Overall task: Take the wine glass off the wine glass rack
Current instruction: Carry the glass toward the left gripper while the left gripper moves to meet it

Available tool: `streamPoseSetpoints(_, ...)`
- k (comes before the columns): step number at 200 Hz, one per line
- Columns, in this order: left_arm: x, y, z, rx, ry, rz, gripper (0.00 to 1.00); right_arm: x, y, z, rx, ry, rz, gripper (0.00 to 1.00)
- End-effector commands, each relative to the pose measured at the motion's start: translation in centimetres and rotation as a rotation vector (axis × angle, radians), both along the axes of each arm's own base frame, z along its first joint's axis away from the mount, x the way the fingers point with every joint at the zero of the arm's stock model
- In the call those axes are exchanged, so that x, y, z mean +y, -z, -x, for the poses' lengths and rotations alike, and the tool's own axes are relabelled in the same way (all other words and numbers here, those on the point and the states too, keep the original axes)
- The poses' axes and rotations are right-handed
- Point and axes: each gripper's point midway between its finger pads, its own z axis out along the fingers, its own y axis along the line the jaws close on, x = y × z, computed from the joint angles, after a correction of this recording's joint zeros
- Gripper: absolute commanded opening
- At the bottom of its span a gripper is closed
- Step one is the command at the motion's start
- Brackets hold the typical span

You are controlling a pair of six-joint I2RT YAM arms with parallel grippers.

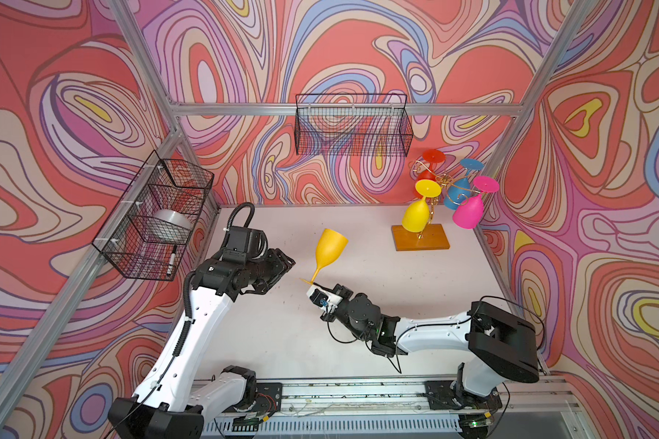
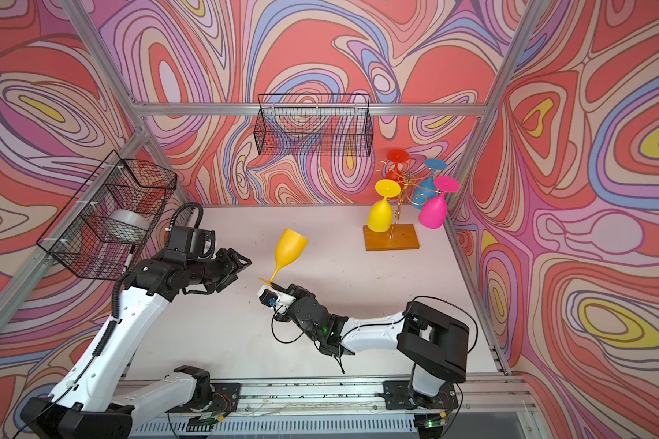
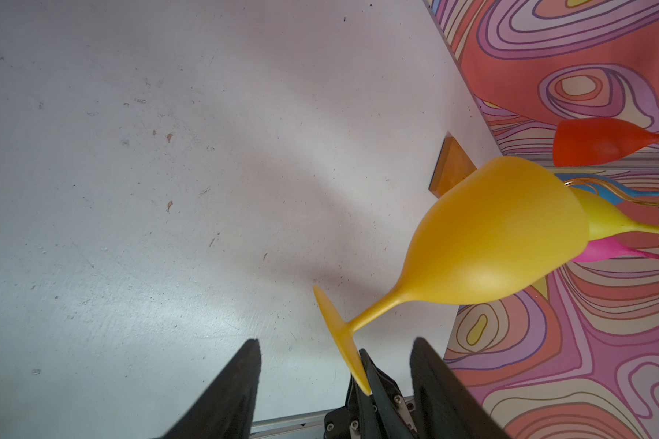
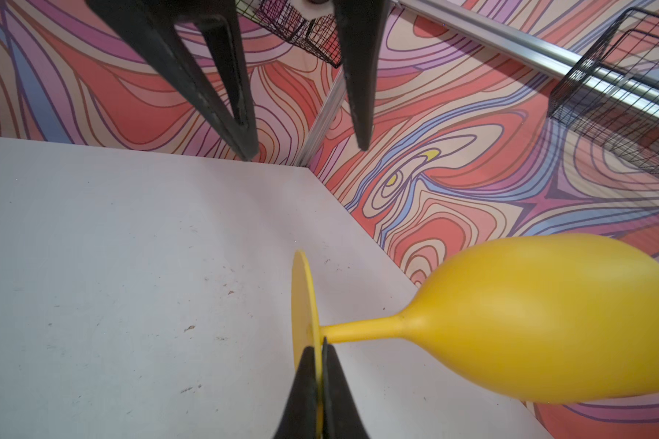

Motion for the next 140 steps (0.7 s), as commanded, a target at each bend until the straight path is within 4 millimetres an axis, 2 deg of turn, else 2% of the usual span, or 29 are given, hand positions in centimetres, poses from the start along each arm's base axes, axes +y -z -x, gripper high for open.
streamPoseSetpoints(1,0.5,1.0,1.2,0.064,-0.024,-0.001,0.63,-0.3,-3.1,0.0,-0.086,0.043,-0.067,0.0)
streamPoseSetpoints(47,-0.3,1.0,1.4,0.084,-0.007,0.046,0.63,1.2,-3.8,0.4,-0.13,0.056,-0.053,0.0)
streamPoseSetpoints(97,-1.2,1.6,1.9,0.1,-0.011,0.124,0.59,3.3,-3.0,1.5,-0.149,0.062,-0.024,0.0)
streamPoseSetpoints(111,-1.3,1.9,2.3,0.108,-0.018,0.14,0.56,3.7,-3.7,1.8,-0.162,0.063,-0.037,0.0)
streamPoseSetpoints(113,-1.3,2.0,2.3,0.11,-0.018,0.142,0.56,4.0,-2.9,1.7,-0.158,0.063,-0.02,0.0)
streamPoseSetpoints(116,-1.3,2.0,2.4,0.11,-0.018,0.144,0.55,4.2,-2.6,1.7,-0.157,0.062,-0.014,0.0)
streamPoseSetpoints(140,-1.1,2.4,3.2,0.116,-0.017,0.144,0.43,4.9,-2.8,1.8,-0.161,0.066,-0.018,0.0)
